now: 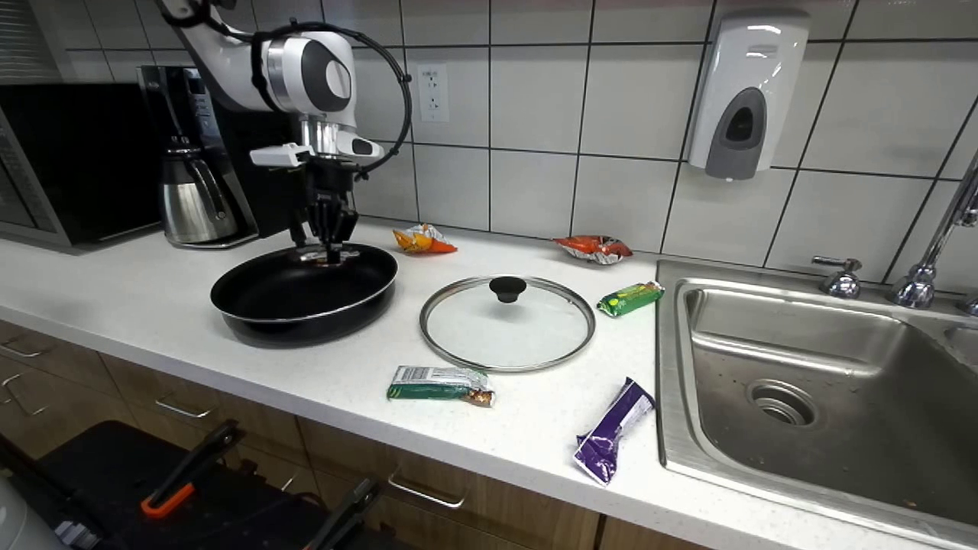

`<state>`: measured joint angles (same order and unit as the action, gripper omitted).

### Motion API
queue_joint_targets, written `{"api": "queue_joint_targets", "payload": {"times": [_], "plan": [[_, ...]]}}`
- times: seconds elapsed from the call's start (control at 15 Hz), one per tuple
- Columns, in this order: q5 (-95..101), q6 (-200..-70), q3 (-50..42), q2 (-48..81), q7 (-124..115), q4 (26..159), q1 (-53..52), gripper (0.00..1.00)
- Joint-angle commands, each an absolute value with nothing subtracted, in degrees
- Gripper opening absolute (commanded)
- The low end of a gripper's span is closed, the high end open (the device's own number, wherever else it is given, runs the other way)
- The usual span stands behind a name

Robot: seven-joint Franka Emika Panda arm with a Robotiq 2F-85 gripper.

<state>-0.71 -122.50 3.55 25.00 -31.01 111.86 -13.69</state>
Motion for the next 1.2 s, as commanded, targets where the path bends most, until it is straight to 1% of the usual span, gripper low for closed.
{"api": "queue_joint_targets", "payload": {"times": [0.0, 0.13, 0.2, 0.27, 0.33, 0.8, 0.87, 1.13], "plan": [[1.13, -123.92, 2.86, 27.08, -32.21, 110.72, -15.13, 0.03], [1.31, -124.19, 2.72, 27.44, -32.26, 110.76, -15.49, 0.03], [1.56, -123.95, 2.60, 26.99, -32.14, 110.95, -15.68, 0.37], [2.06, -122.86, 2.45, 26.47, -31.90, 110.93, -15.87, 0.40], [2.19, -121.76, 2.54, 25.61, -31.11, 111.02, -15.75, 0.45], [3.47, -120.97, 1.64, 20.44, -29.94, 111.96, -14.01, 0.98], [3.99, -121.13, 1.00, 19.74, -30.42, 112.14, -13.76, 1.00], [5.88, -122.06, -1.33, 17.93, -31.09, 112.45, -12.09, 1.00]]}}
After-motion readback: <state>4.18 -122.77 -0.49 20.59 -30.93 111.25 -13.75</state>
